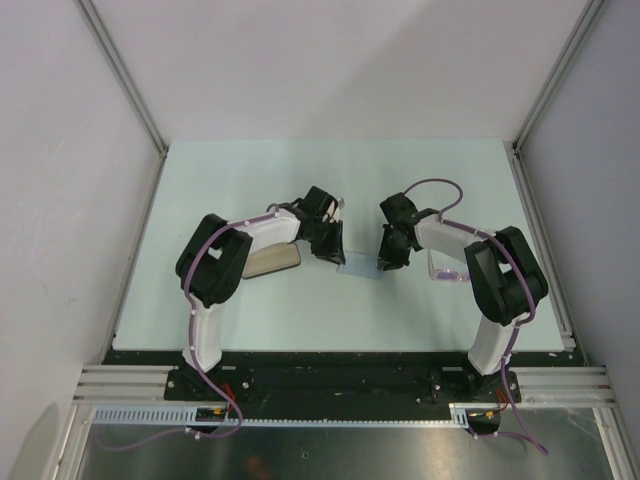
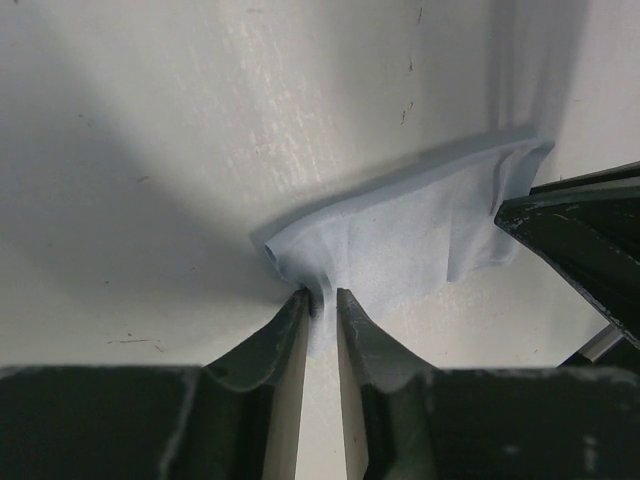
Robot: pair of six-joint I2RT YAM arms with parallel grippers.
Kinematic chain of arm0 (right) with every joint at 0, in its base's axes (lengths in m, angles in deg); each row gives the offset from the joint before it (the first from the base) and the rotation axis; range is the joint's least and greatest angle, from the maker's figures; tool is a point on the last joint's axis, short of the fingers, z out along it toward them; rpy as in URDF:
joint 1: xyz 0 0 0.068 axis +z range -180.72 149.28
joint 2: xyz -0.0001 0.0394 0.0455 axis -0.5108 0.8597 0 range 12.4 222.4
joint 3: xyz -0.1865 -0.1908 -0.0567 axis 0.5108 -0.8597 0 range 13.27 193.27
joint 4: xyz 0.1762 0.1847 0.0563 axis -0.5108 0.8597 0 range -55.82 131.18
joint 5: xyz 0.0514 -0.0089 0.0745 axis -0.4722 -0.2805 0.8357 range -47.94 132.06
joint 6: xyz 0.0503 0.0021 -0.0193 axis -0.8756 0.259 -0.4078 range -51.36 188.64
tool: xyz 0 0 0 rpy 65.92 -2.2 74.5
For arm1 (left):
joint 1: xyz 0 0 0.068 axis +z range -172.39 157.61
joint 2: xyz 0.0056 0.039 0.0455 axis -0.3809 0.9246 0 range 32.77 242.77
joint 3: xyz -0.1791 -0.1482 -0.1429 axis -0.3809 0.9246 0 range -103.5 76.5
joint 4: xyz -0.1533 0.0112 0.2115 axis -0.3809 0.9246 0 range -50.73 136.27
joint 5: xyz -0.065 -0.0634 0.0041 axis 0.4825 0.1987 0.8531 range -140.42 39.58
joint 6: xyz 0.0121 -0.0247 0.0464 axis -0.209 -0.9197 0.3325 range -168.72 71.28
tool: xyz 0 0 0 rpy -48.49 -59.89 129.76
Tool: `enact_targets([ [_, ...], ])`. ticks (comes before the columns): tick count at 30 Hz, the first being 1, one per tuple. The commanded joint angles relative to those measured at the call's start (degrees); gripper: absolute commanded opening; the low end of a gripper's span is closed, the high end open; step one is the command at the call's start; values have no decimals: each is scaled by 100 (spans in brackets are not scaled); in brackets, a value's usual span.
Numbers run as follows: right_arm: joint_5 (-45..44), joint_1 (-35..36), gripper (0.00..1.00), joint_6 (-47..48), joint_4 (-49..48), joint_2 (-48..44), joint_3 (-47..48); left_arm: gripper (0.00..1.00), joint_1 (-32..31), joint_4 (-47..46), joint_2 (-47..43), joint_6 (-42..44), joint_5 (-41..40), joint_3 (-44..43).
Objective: Organize the sunglasses
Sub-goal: Pick up the folded cleaning cloth from the center of the board.
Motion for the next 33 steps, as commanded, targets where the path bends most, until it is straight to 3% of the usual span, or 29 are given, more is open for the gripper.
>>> enact_targets([
  [1, -83, 46, 19, 36, 39, 262, -26, 22, -11, 276, 296, 13, -254, 50],
  [12, -163, 29, 10, 27, 65, 280, -26, 13, -11, 303, 322, 57, -298, 33],
  [15, -154, 55, 1, 45, 47, 289, -26, 6, -11, 303, 340, 74, -281, -2],
  [17, -154, 64, 0, 62, 4, 271, -26, 0, -11, 312, 349, 118, -272, -29],
  [33, -180, 257, 0, 256, -208, -405, 263, 0, -11, 347, -539, 180, -746, -117],
])
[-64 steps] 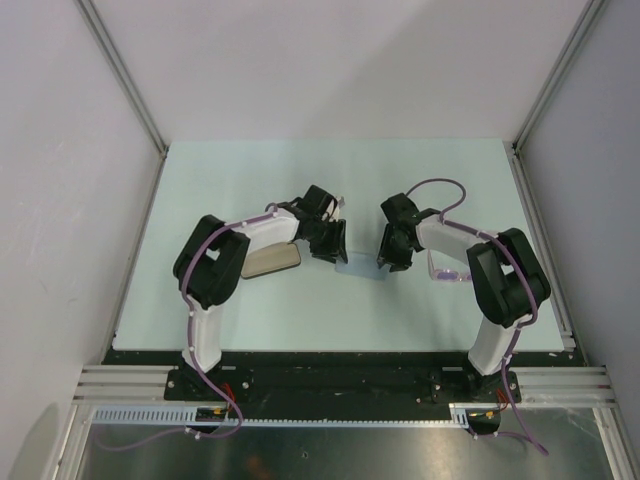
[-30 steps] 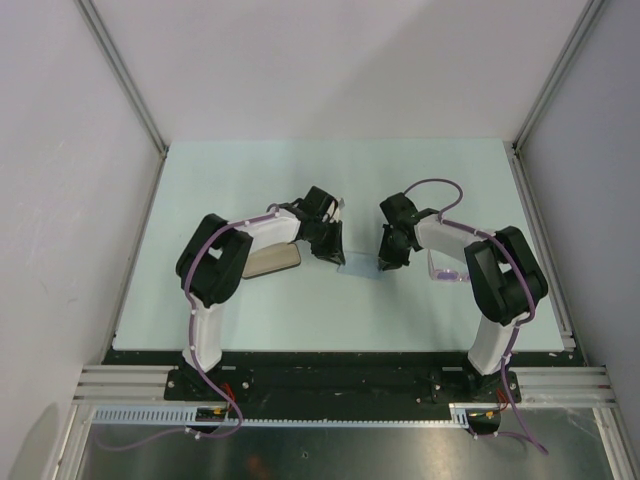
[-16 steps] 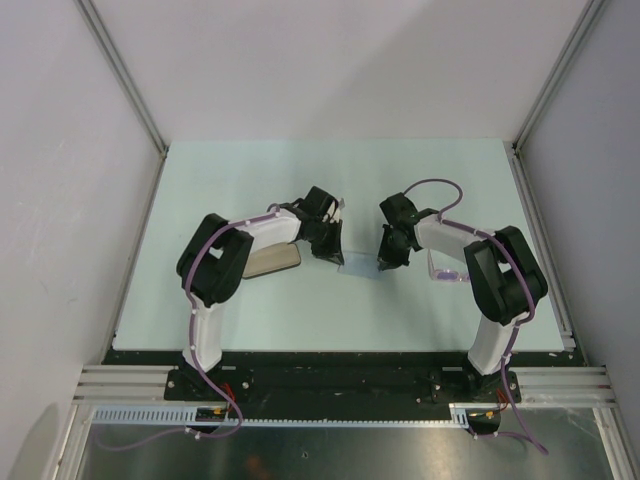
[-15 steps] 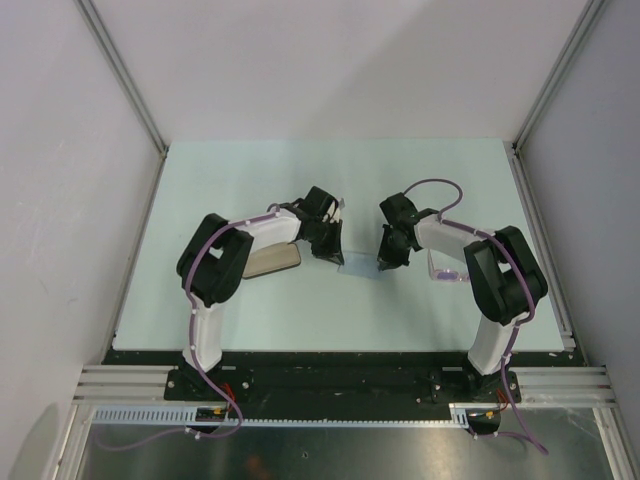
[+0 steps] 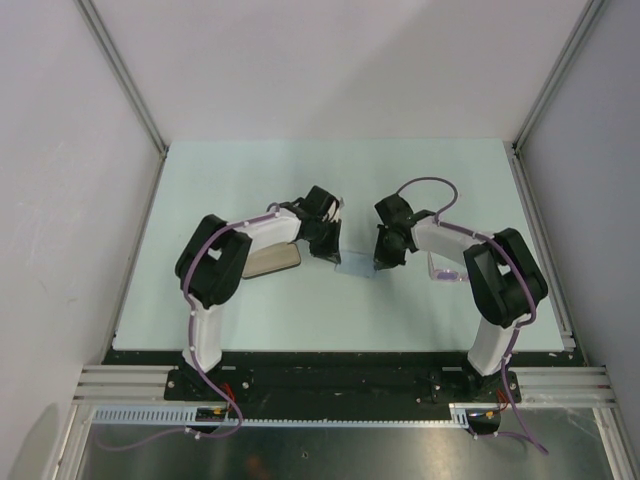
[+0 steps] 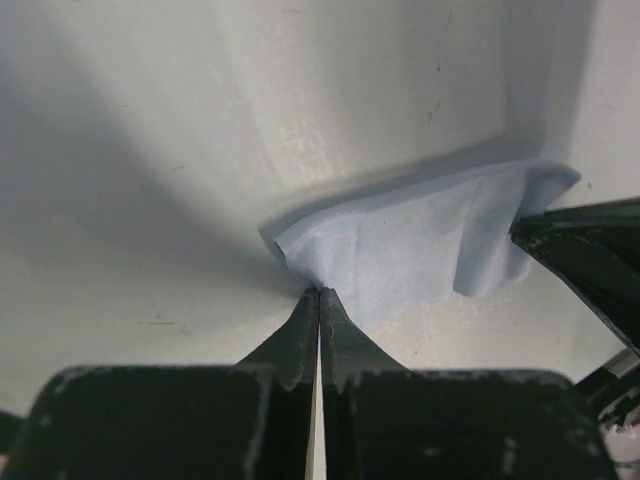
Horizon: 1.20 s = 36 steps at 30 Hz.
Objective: Organize the sunglasses
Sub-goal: Pick up the folded cleaning cloth from the center of the board, then place the folded cleaning cloth in the sunglasses case.
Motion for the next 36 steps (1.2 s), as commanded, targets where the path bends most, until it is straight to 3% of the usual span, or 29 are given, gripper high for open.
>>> enact_targets([
  [1, -141, 104, 0, 159, -13, -381, 370, 0, 0, 222, -596, 84, -569, 1],
  [22, -44, 1017, 0, 274, 137, -232, 1416, 0, 167, 495, -2459, -242, -1369, 1266],
  [36, -326, 1774, 0, 661, 357, 945, 2919, 1, 896, 609, -3373, -145, -1606, 2145],
])
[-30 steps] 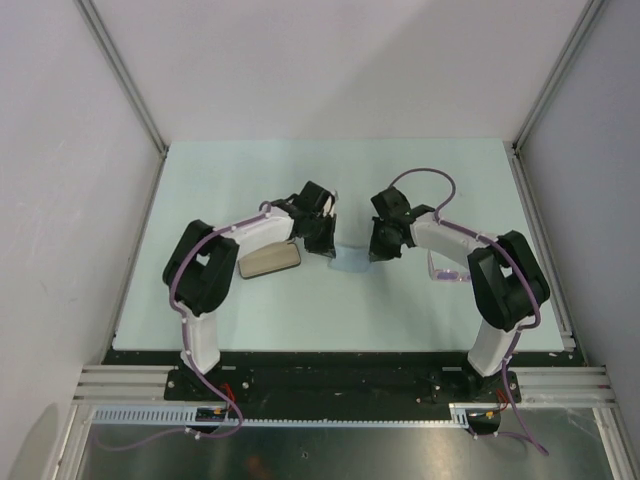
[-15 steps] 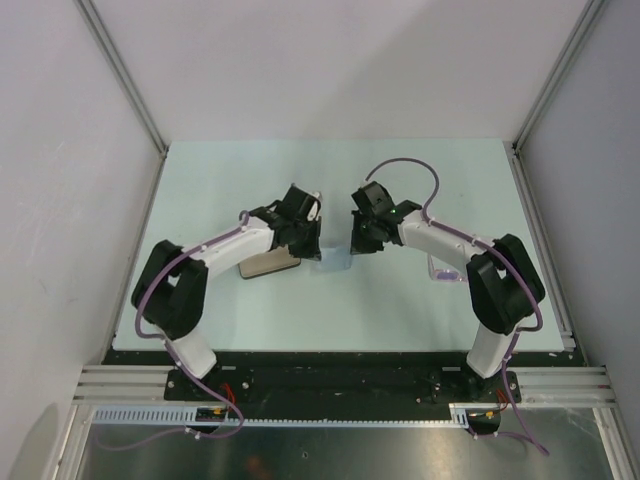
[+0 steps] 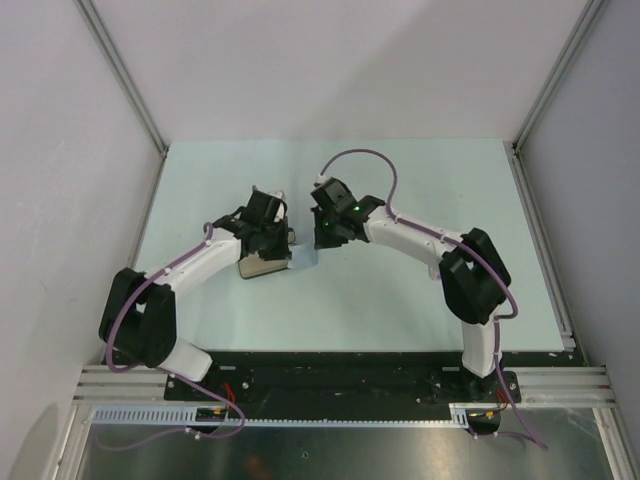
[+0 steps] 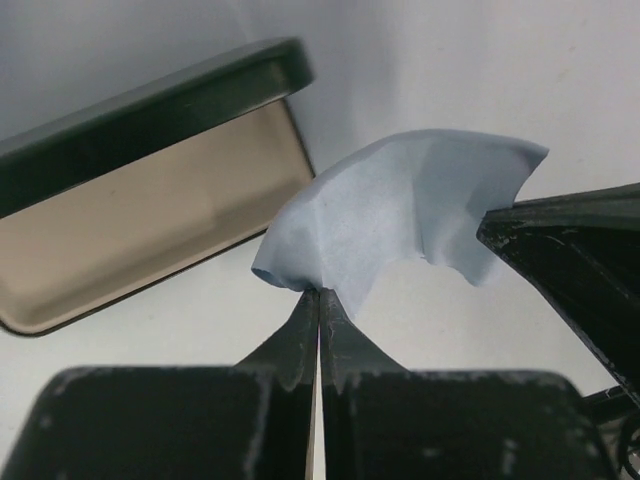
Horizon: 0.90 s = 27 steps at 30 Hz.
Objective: Organize the sunglasses
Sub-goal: Place the folded cleaning cloth in the sunglasses case.
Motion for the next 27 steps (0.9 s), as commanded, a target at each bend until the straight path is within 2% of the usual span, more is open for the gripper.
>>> enact_targets([
  [1, -160, 185, 0, 248, 86, 508, 666, 0, 204, 36, -340, 25, -206, 270],
  [9, -89, 326, 0, 248, 200, 1177, 1527, 1, 678, 71, -472, 184, -268, 517],
  [17, 96, 379, 0, 213, 261, 1634, 1942, 0, 1091, 89, -402, 465, -303, 622],
  [27, -10, 528, 0, 195, 323, 2047, 2424, 0, 1267, 89, -270, 685, -311, 614],
])
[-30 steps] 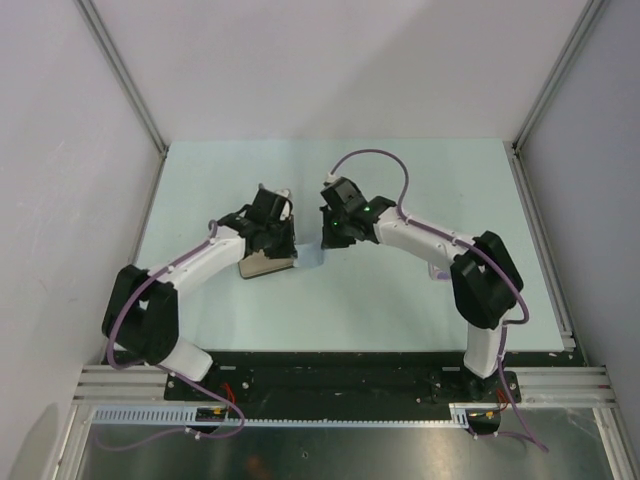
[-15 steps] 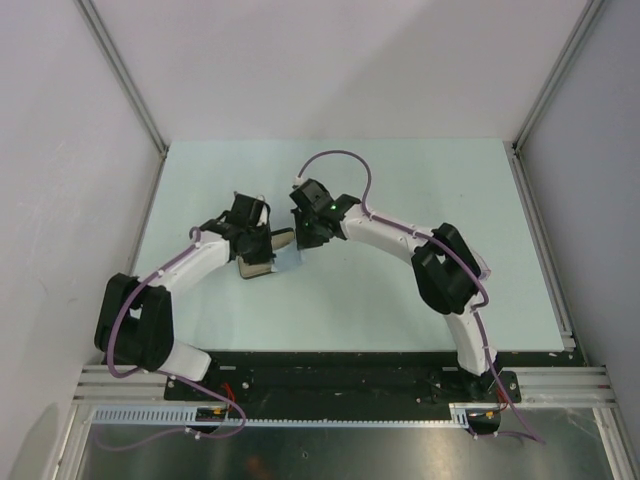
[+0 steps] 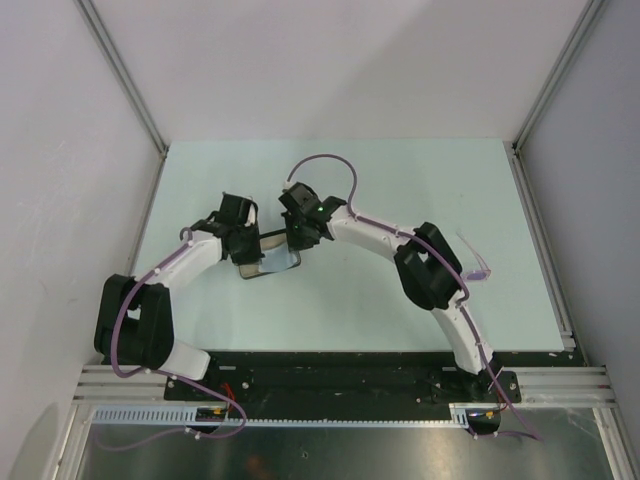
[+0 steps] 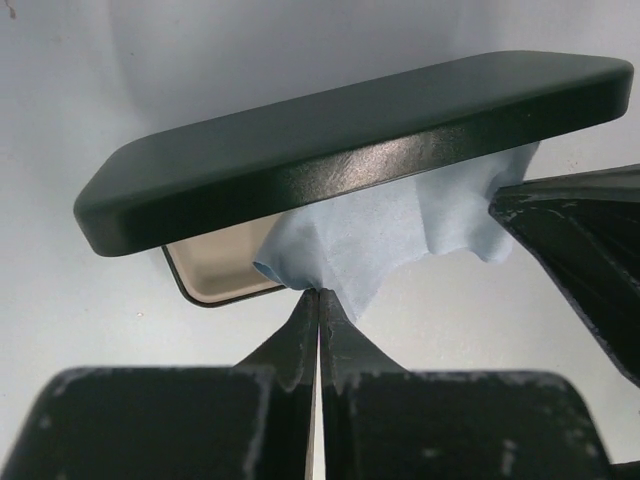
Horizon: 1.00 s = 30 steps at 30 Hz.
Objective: Organize the sunglasses
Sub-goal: Place the folded cleaning cloth in the sunglasses case.
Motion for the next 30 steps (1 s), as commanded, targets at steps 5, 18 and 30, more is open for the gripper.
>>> enact_targets([
  [5, -89, 161, 0, 5, 179, 337, 704, 0, 116, -40, 28, 195, -62, 26],
  [18, -449, 223, 0, 66, 258, 179, 651, 1, 186, -22, -148, 222, -62, 114],
  [30, -449, 135, 0, 84, 179, 214, 581, 0, 309, 13, 27, 257, -282, -53],
])
